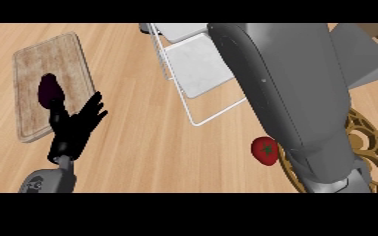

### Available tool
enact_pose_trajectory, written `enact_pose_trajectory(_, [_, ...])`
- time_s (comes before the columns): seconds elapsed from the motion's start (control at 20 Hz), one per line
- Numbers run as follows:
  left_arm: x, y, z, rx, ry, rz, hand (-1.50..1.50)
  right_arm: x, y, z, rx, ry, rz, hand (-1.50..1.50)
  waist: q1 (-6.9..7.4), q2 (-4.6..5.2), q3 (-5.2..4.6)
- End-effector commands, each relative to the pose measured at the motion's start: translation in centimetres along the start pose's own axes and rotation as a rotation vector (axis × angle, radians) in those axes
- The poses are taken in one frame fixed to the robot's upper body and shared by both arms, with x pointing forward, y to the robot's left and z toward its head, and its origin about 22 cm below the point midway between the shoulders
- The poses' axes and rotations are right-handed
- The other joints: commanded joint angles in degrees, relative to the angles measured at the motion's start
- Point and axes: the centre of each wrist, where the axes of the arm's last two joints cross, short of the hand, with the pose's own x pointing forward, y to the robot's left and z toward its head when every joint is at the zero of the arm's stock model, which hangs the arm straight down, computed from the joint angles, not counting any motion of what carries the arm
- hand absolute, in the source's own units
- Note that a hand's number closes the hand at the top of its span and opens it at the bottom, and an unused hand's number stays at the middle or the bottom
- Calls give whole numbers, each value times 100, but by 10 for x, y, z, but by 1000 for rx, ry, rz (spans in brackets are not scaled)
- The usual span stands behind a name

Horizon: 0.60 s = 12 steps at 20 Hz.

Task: Pick the bell pepper from the placemat and place it in the tiered shelf

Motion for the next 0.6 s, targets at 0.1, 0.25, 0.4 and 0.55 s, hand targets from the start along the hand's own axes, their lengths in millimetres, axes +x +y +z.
enact_pose_trajectory(0.1, [-2, -3, 1, 9, 22, 23, 0, 21, 9, 2, 41, 217, 101, 150, -75, 17, -16])
enact_pose_trajectory(0.25, [-8, -4, 5, 25, 10, 6, 0, 20, 19, -3, 36, 238, 89, 150, -115, 30, -13])
enact_pose_trajectory(0.4, [-8, 6, 1, 29, 16, 1, 0, 26, 17, -6, 37, 237, 78, 150, -202, 40, -11])
enact_pose_trajectory(0.55, [-11, -4, -3, 30, 25, 23, 0, 23, 31, -5, 39, 228, 96, 150, -232, 48, -11])
